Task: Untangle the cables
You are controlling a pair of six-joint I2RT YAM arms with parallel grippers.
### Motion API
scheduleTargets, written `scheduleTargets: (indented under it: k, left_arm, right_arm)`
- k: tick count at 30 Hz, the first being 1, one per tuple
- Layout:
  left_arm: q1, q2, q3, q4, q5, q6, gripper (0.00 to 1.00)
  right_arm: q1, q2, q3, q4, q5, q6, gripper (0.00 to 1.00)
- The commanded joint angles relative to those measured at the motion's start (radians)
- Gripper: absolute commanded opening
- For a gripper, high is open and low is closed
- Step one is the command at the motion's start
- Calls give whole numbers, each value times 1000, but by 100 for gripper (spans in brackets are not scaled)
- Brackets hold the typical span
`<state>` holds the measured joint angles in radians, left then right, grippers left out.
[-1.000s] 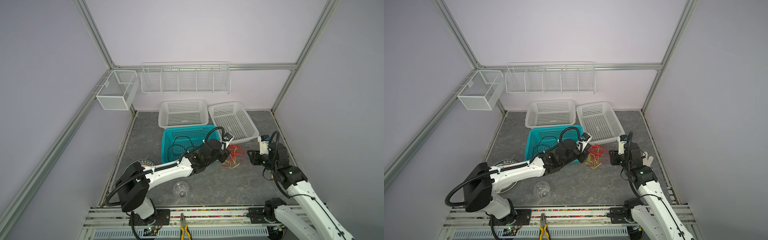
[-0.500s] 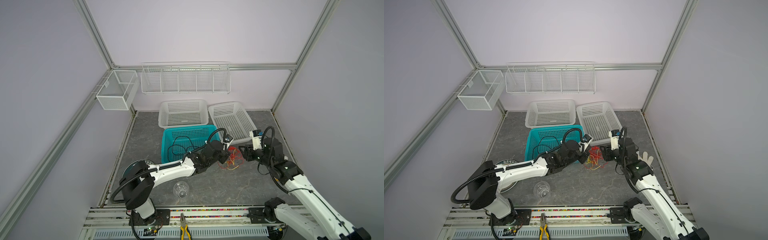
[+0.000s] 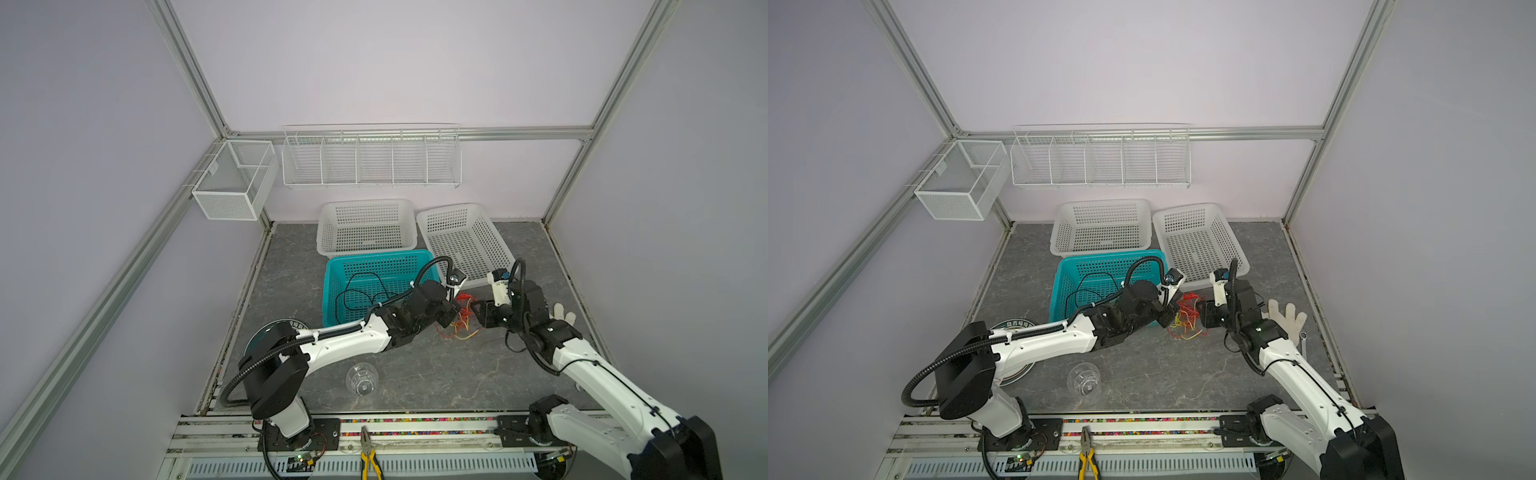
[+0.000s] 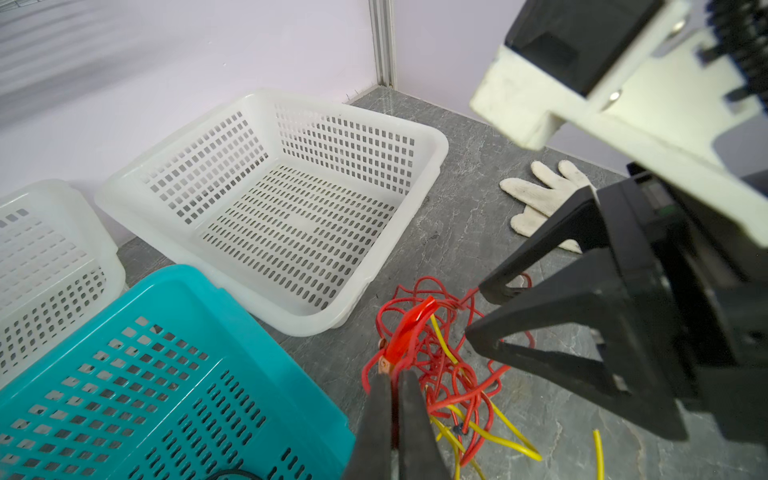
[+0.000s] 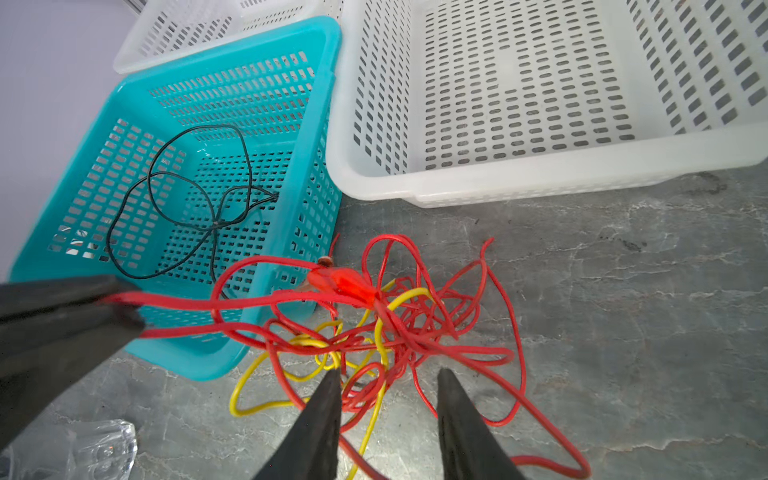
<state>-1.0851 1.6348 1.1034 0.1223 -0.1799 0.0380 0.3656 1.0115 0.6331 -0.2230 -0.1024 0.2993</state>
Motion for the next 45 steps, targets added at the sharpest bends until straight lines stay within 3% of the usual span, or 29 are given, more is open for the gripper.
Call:
scheduleTargets:
  k: [1, 13, 18, 25, 36, 45]
  left_arm:
    - [-4, -18, 24, 22, 25, -2, 0]
    - [-4, -41, -3, 35, 41, 23, 0]
    - [-4, -43, -4, 37, 43, 24, 0]
    - [-4, -42, 7, 37, 43, 37, 0]
    - [-4, -38, 12, 35, 39, 41, 0]
    - [-4, -55, 24, 20, 81, 70, 0]
  right_arm:
    - [-10, 14, 13, 54, -21, 0, 42]
    - [-54, 120, 89, 48, -124, -20, 45]
    - [-63, 170, 109, 48, -221, -74, 58]
    - [-55, 236, 120, 74, -322, -137, 58]
    - [-51, 148, 70, 45, -269, -172, 58]
    - [-48, 12, -3, 49, -88, -184, 58]
